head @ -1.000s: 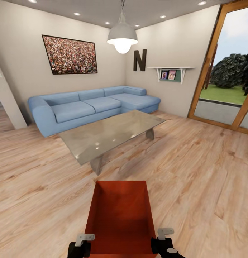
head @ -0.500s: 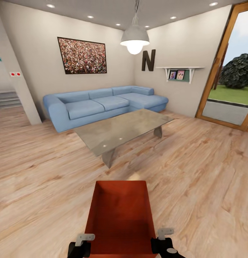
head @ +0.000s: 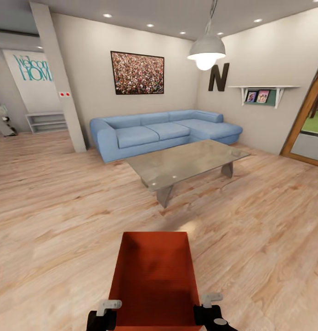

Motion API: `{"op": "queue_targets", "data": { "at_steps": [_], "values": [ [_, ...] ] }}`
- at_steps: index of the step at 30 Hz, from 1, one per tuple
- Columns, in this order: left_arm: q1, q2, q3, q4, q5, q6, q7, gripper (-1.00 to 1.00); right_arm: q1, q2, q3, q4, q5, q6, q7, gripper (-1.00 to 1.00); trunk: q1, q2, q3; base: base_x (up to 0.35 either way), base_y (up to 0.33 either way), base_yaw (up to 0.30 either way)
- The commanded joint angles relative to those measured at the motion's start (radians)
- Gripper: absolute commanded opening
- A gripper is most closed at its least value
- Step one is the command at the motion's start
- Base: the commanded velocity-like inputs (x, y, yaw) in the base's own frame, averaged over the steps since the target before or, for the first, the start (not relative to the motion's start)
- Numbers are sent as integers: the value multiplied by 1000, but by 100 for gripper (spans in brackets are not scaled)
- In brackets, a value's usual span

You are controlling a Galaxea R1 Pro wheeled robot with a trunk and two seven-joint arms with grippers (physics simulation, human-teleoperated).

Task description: Move the two storage containers from the living room to the garage. In the garage, place one container on the floor and stack the other container on top of it (either order is fine).

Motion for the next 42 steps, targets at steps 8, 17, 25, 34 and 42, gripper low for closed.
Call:
{"op": "queue_targets", "data": {
  "at_steps": [8,17,25,34,42],
  "values": [
    [-1,0,32,0,-10,-4,13,-100,-1,0,-1,1,-3,-3,-9,-100,-1,0,-1,-288,205,289],
    [-1,0,32,0,-10,-4,13,-100,-1,0,-1,1,-3,-3,-9,-100,-1,0,-1,-232,165,289],
    [-1,0,32,0,-10,-4,13,-100,-1,0,-1,1,-3,-3,-9,-100,-1,0,-1,-20,13,289],
    [-1,0,32,0,-10,-4,13,-100,-1,0,-1,1,-3,-3,-9,-100,-1,0,-1,22,0,268],
    [-1,0,32,0,-10,-3,13,-100,-1,0,-1,1,-3,-3,-9,-100,-1,0,-1,279,0,46]
  ]
}}
